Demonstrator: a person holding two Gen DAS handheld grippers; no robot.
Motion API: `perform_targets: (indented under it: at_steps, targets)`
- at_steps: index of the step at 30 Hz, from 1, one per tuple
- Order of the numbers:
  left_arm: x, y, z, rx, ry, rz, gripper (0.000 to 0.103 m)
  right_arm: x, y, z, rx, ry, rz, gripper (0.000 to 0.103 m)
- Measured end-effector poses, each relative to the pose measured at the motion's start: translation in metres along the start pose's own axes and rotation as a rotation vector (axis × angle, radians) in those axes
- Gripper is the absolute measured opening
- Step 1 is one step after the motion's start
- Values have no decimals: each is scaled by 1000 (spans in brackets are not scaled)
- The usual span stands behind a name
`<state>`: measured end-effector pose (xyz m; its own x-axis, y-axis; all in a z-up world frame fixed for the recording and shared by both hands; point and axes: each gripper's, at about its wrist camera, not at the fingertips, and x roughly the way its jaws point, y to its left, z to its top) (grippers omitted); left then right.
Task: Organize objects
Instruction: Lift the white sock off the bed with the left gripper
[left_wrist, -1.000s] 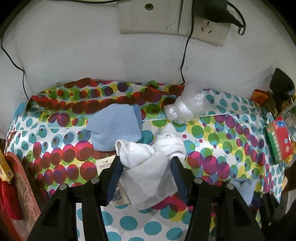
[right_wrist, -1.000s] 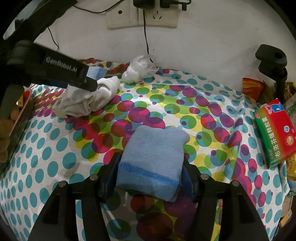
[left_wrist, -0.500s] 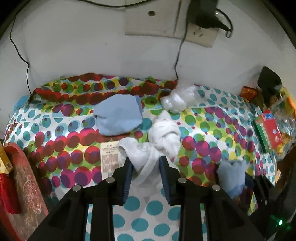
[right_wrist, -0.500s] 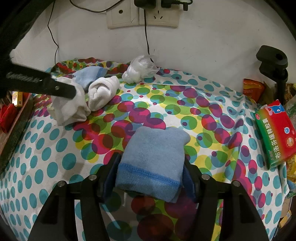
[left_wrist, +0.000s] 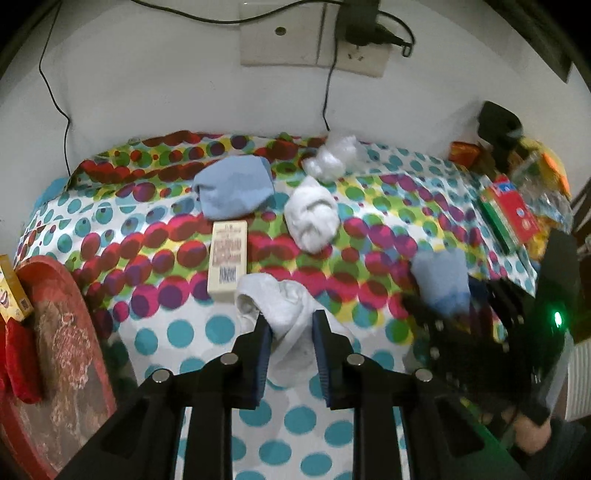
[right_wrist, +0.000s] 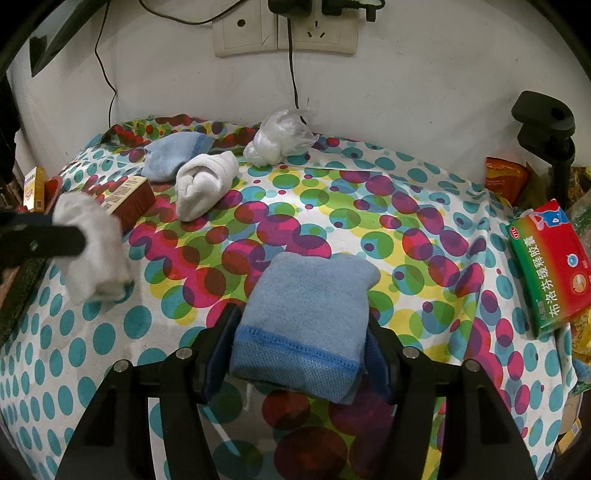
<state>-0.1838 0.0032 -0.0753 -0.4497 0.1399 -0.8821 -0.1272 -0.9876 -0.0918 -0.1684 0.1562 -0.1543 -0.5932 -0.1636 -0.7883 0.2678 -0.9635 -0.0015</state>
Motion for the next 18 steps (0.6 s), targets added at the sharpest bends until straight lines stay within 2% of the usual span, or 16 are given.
perform_targets:
  at_steps: [5, 9, 12, 14, 16, 18]
  targets:
    - [-4, 2, -12, 13, 36, -72, 23, 0, 1, 0, 0, 0, 1, 61]
    - [0, 1, -17, 15, 9, -42, 26, 0, 0, 0, 0, 0, 1, 61]
    - [6, 5, -18, -45, -5, -57, 35, 1, 0, 0, -1, 0, 1, 61]
    - [10, 5, -18, -54, -16, -47, 48, 1, 0, 0, -1, 0, 1, 61]
    - [17, 3, -17, -54, -20, -28, 53, 1, 0, 0, -1, 0, 1, 61]
    - [25, 5, -18, -74, -12, -9, 53, 1, 0, 0, -1, 0, 1, 61]
